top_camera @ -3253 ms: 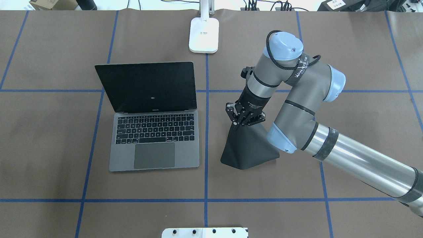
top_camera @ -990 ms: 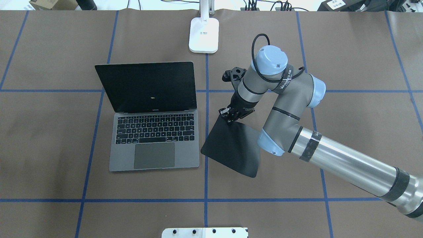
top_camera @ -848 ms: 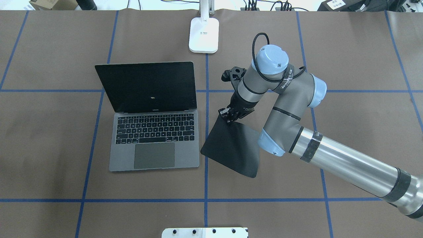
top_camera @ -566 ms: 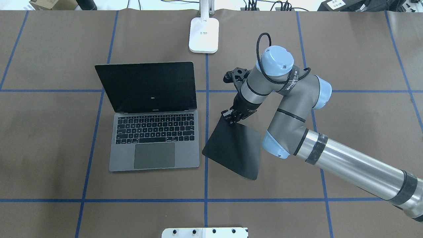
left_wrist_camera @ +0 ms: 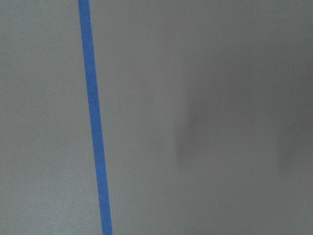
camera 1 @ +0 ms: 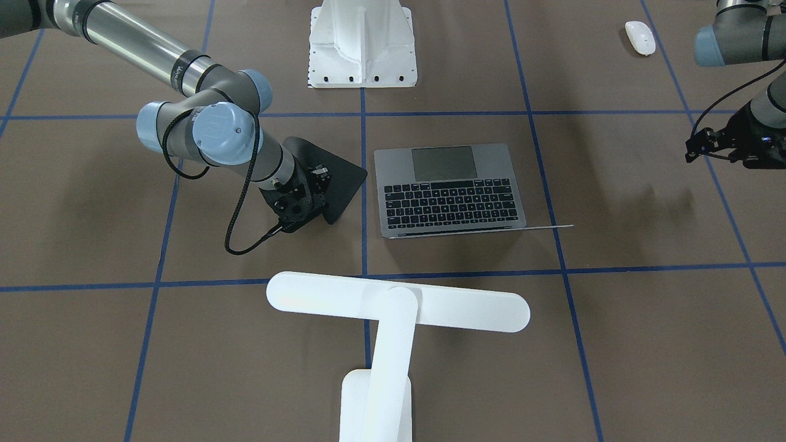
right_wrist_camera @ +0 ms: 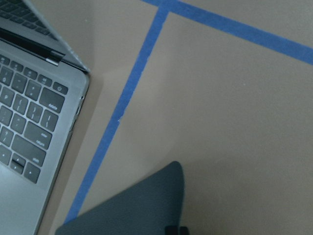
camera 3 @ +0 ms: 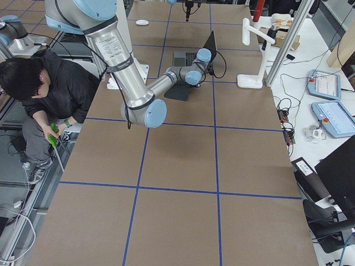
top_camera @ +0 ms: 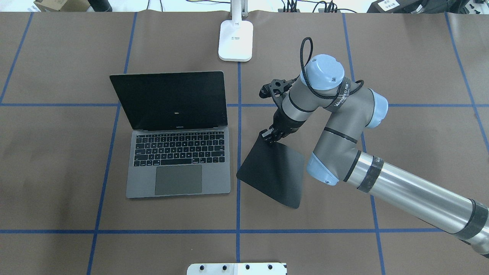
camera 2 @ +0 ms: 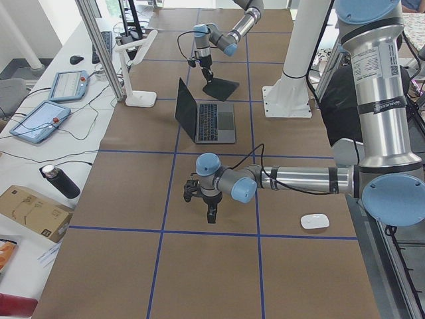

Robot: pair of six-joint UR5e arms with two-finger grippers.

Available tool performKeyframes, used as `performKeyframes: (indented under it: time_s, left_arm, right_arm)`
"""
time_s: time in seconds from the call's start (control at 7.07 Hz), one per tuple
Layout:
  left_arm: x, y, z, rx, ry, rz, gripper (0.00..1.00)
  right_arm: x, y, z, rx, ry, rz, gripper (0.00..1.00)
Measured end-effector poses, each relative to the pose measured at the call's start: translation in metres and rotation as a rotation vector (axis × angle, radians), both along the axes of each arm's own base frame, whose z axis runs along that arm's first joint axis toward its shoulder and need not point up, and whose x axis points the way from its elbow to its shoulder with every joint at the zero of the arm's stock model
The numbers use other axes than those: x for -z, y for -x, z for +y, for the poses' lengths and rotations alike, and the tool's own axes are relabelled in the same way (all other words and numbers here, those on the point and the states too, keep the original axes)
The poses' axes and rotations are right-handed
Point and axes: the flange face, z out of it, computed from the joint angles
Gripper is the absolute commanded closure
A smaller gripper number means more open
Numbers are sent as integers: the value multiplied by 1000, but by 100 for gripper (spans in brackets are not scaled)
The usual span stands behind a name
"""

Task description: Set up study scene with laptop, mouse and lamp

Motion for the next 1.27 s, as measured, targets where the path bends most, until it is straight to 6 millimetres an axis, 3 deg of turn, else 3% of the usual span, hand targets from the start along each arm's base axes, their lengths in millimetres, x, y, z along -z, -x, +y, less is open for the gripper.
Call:
performKeyframes:
  time_s: [0.71,1.27]
  left_arm:
    - [-4,0,-4,5,5,-3,0]
    - [-5,0,-8,9,6,-3,0]
  right_arm:
    - [1,-7,5,161,-242,-63,100]
    - [18,0,2,179,-336,-77,100]
